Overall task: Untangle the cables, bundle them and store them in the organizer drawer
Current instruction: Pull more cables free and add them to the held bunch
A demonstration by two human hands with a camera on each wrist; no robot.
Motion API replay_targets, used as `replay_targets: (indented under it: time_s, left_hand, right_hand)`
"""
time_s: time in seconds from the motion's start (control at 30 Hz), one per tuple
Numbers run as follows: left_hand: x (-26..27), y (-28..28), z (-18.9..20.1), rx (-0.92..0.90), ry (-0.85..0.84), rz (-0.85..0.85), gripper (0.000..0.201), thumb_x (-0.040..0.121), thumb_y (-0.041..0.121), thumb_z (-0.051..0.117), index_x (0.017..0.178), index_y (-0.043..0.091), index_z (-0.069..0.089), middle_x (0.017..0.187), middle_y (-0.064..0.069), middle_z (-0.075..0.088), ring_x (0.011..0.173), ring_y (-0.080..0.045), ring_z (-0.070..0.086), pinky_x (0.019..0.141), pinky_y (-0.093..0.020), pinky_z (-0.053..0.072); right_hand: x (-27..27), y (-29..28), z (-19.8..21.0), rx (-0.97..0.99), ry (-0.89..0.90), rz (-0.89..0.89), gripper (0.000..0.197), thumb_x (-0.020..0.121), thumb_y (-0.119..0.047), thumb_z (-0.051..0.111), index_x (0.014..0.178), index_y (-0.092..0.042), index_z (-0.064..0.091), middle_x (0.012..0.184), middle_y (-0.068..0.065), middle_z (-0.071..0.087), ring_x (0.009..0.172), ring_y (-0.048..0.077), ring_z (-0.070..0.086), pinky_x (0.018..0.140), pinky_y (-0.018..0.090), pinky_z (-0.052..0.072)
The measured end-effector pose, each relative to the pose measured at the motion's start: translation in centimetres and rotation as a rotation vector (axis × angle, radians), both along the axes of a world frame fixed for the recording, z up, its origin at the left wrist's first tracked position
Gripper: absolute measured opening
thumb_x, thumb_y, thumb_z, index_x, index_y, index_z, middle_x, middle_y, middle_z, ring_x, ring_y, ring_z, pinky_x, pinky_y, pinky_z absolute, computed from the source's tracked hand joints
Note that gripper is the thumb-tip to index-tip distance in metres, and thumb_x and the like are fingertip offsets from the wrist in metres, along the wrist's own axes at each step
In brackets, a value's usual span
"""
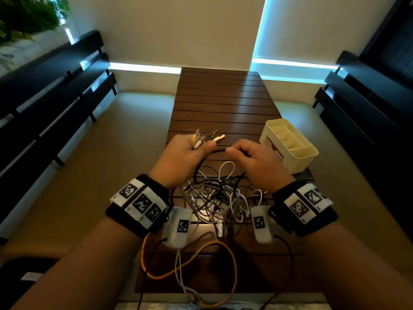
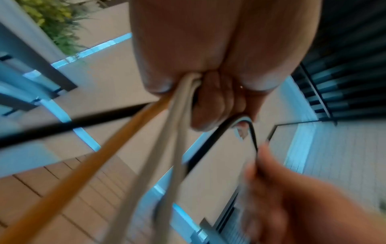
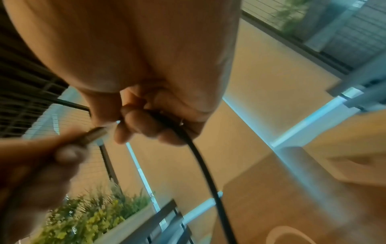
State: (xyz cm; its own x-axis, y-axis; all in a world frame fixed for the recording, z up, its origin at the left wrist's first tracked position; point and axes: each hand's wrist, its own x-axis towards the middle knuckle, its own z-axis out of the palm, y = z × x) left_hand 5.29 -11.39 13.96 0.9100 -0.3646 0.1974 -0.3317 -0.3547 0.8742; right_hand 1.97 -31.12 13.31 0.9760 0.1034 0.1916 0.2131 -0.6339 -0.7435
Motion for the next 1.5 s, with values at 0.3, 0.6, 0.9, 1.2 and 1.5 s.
replay_targets:
  time_s: [0.3, 0.6, 0.9, 1.2, 1.5]
  left_hand:
    - [0.0, 0.0, -0.1, 0.189, 0.010, -0.195, 0.035, 0.093, 0.036, 0.063, 0.064, 0.020, 0.055, 0.050, 0.011, 0.049, 0.047, -0.005, 0.041, 0.049, -0.019, 0.035]
    - [-0.2, 0.8, 2.6, -0.287, 0.073, -0.032, 0.025, 0.096, 0.018, 0.059, 0.073, 0.010, 0.055, 0.043, 0.011, 0.037, 0.036, -0.007, 0.030, 0.040, -0.020, 0.028]
    - [0.2, 3.0, 0.2, 0.279, 0.093, 0.248, 0.033, 0.096, 0.026, 0.063, 0.065, 0.014, 0.056, 0.050, 0.003, 0.044, 0.040, -0.005, 0.037, 0.043, -0.018, 0.032]
    - [-0.7, 0.2, 2.7, 0.137, -0.265, 0.018, 0.022, 0.096, 0.021, 0.062, 0.077, 0.031, 0.058, 0.058, 0.015, 0.048, 0.053, 0.006, 0.047, 0.052, -0.009, 0.034]
    - [-0.5, -0.3, 0.4, 0.039, -0.005, -0.200, 0.031, 0.089, 0.025, 0.070, 0.082, -0.003, 0.060, 0.052, 0.012, 0.047, 0.043, 0.000, 0.041, 0.046, -0.012, 0.034]
  right_hand:
    - [-0.4, 0.2, -1.6, 0.037, 0.017, 0.069, 0.017, 0.099, -0.031, 0.057, 0.087, -0.021, 0.064, 0.077, 0.005, 0.063, 0.063, 0.013, 0.055, 0.057, 0.018, 0.044]
    - [-1.0, 0.3, -6.0, 0.222, 0.239, 0.079, 0.049, 0.095, -0.063, 0.033, 0.086, -0.028, 0.067, 0.074, -0.006, 0.058, 0.076, 0.014, 0.060, 0.080, 0.039, 0.050]
    - [0.1, 0.1, 0.0, 0.401, -0.033, -0.200, 0.031, 0.104, -0.039, 0.044, 0.083, -0.025, 0.063, 0.066, -0.010, 0.051, 0.066, 0.010, 0.049, 0.067, 0.029, 0.043]
    - [0.7, 1.6, 2.0, 0.048, -0.154, 0.067, 0.024, 0.097, -0.022, 0.061, 0.078, -0.035, 0.057, 0.066, -0.011, 0.053, 0.062, 0.001, 0.049, 0.057, 0.009, 0.036]
    - [-1.4, -0.4, 2.2, 0.175, -0.166, 0.038, 0.015, 0.098, -0.031, 0.055, 0.086, -0.035, 0.062, 0.078, -0.003, 0.061, 0.076, 0.020, 0.057, 0.071, 0.039, 0.048]
